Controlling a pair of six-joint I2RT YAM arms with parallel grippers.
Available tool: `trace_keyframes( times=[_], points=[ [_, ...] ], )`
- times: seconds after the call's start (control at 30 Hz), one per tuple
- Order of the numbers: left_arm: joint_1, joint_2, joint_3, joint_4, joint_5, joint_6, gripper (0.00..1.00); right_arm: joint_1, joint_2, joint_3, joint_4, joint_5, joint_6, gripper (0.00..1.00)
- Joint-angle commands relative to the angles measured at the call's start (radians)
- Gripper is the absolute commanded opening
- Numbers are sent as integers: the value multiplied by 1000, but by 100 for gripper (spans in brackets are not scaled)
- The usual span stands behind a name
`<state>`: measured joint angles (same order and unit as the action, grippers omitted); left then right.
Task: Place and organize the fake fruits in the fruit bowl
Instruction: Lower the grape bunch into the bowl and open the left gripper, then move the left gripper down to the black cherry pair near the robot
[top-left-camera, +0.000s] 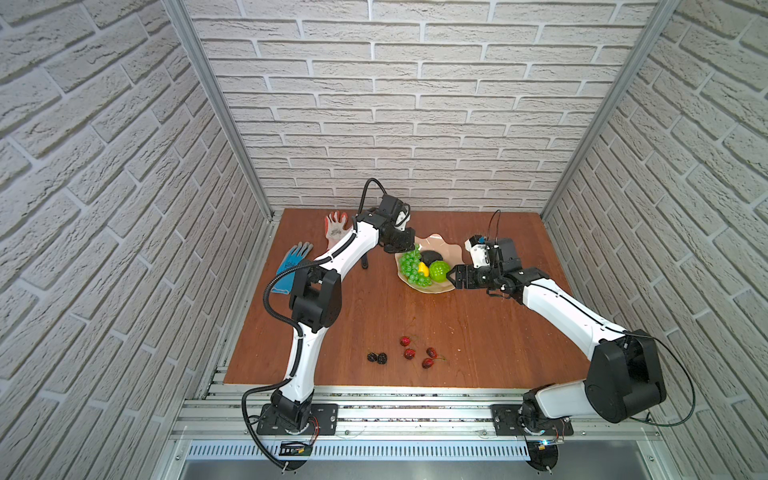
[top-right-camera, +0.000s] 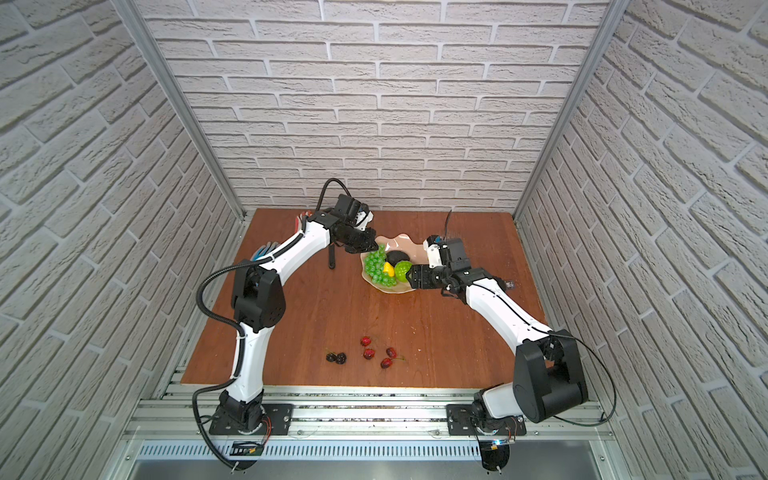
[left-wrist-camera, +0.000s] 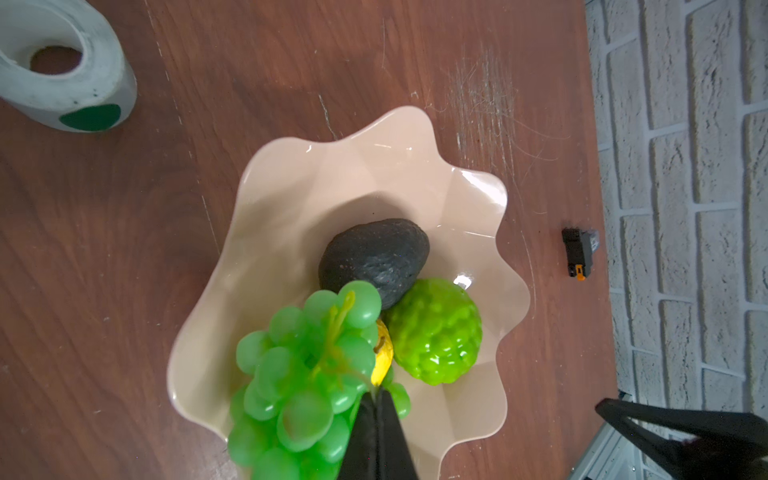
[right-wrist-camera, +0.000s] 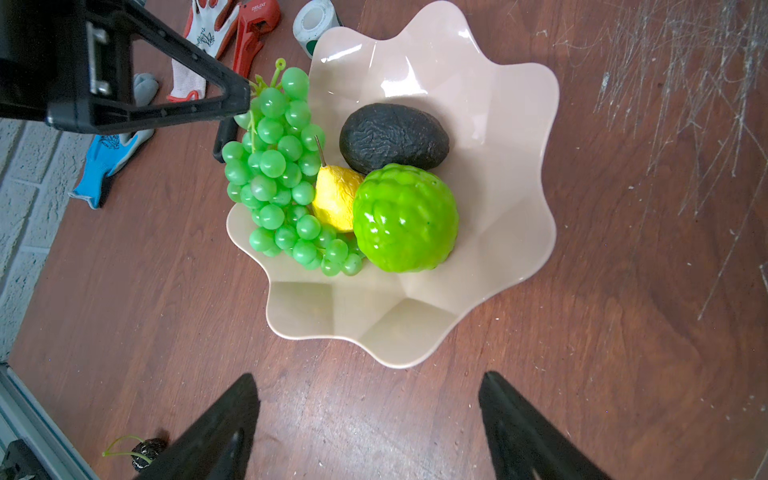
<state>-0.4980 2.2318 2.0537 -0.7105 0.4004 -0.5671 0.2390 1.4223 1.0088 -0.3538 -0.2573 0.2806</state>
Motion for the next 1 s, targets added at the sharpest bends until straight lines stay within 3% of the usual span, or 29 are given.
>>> trace_keyframes(
  times=[0.0,0.33,0.53,0.67,0.77,0.97],
  points=[
    [5,36,55,-27,0,33,0,-4,6,7,38,-11,-10,85],
    [0,95,103,-28,34,41,0,-4,3,2,42,-15,-11,85],
    [3,78,117,-31,19,47,23,-3,-9,14,32,-15,-9,85],
    [3,49,148,-56,-10,70,47,-4,-19,39,15,-13,-9,85],
    [2,25,164,-86,-33,99,57,-4,-28,64,-4,-15,-11,85],
    [3,-62,98,-106,-61,137,58,0,-69,101,-43,-4,-13,85]
  ],
)
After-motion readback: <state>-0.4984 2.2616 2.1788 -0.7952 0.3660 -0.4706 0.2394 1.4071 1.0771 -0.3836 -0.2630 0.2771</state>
